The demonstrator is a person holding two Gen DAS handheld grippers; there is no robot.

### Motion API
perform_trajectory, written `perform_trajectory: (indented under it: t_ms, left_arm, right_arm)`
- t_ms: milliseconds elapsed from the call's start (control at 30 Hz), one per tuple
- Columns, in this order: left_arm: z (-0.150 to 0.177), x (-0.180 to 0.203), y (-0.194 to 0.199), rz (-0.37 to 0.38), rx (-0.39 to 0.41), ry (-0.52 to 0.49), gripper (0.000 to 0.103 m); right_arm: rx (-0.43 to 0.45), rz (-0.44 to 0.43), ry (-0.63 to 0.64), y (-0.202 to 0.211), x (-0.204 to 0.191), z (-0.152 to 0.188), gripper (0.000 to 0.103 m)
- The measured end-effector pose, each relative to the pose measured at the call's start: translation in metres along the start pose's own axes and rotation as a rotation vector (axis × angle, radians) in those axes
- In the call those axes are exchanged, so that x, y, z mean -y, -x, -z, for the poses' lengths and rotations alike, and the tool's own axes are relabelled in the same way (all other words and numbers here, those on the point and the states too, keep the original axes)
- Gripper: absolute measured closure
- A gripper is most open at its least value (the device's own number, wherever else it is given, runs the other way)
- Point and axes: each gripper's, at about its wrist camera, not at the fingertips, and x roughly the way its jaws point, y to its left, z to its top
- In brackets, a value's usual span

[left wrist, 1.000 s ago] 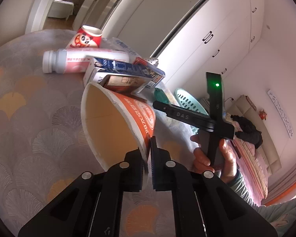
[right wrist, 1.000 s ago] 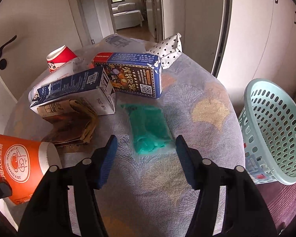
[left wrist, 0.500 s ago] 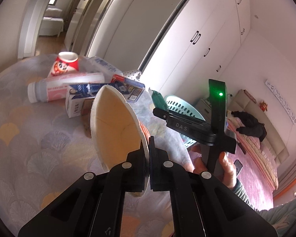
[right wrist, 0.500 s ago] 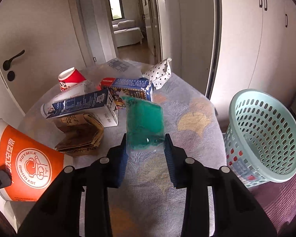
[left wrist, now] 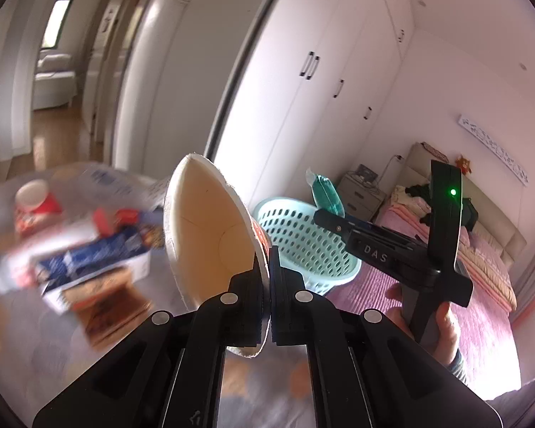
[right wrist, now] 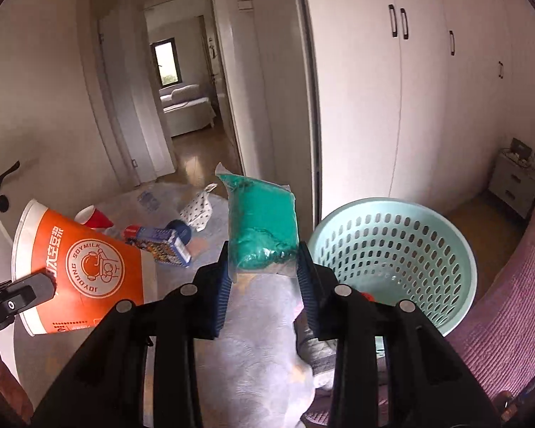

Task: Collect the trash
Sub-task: 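Carry the orange cup and green packet over the basket and release both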

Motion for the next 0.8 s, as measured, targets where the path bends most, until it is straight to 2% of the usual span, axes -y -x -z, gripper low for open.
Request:
perform_trajectory:
  t_ms: [133,367,633,800]
  left_arm:
    - [-0.026,0.020,-0.036,0.041,0.000,-0.048,0.102]
    - [-0.053,0.050,-0.123,0.099,-0.055,-0.095,0.102]
    - [-0.048,0.059,-0.217,0.097,-0.184,-0.100,0.102]
    - [-0.039,0.058,-0.251,0.094,-0.237,-0.085,0.102]
  right_arm:
    - [0.001,0.057,-0.067,-0.005,0.040,-0.010,0.071]
    - [-0.102,0.091,-0.246,-0.043,0.108,-0.011,0.071]
    - [-0.216,0.170,-0.341,-0.085,0.150,0.013,0.071]
    - [-0.252,0.188,-0.375,-0.094,0.165,0.024,0.070]
